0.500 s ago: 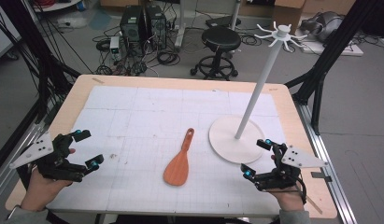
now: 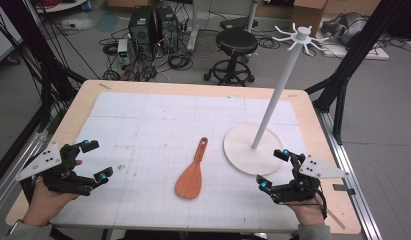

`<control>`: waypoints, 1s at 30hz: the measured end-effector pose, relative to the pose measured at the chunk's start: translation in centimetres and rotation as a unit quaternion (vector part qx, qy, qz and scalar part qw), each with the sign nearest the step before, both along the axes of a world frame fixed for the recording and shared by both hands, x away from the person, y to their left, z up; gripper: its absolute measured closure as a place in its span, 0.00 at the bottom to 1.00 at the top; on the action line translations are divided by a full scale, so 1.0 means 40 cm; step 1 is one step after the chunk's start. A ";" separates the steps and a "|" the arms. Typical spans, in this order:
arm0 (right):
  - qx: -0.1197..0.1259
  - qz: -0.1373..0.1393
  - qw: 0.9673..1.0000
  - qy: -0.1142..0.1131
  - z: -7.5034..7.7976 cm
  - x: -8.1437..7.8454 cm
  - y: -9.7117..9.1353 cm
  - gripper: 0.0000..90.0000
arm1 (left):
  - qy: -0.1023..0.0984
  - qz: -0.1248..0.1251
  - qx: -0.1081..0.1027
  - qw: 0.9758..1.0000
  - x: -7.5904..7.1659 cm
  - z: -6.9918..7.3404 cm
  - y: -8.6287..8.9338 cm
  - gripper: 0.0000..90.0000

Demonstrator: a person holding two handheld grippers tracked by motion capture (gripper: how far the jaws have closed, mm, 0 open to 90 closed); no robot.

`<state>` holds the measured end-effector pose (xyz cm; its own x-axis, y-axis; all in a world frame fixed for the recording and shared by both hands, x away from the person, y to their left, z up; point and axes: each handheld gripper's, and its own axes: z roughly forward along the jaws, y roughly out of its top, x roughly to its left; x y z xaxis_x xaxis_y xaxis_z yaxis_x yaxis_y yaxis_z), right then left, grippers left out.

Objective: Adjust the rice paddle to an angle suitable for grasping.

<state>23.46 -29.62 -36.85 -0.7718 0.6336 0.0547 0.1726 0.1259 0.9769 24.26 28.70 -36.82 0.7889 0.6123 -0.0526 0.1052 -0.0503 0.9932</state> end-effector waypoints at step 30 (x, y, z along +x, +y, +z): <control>-0.015 0.078 0.997 0.023 -0.012 0.018 0.045 1.00 | 0.011 -0.001 0.008 1.000 0.000 -0.006 -0.010 0.02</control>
<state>24.19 -27.83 -37.33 -0.8579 0.5082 0.0754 0.1929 0.1827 0.9641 24.25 28.29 -37.07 0.7885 0.6121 -0.0606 0.1279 -0.0668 0.9895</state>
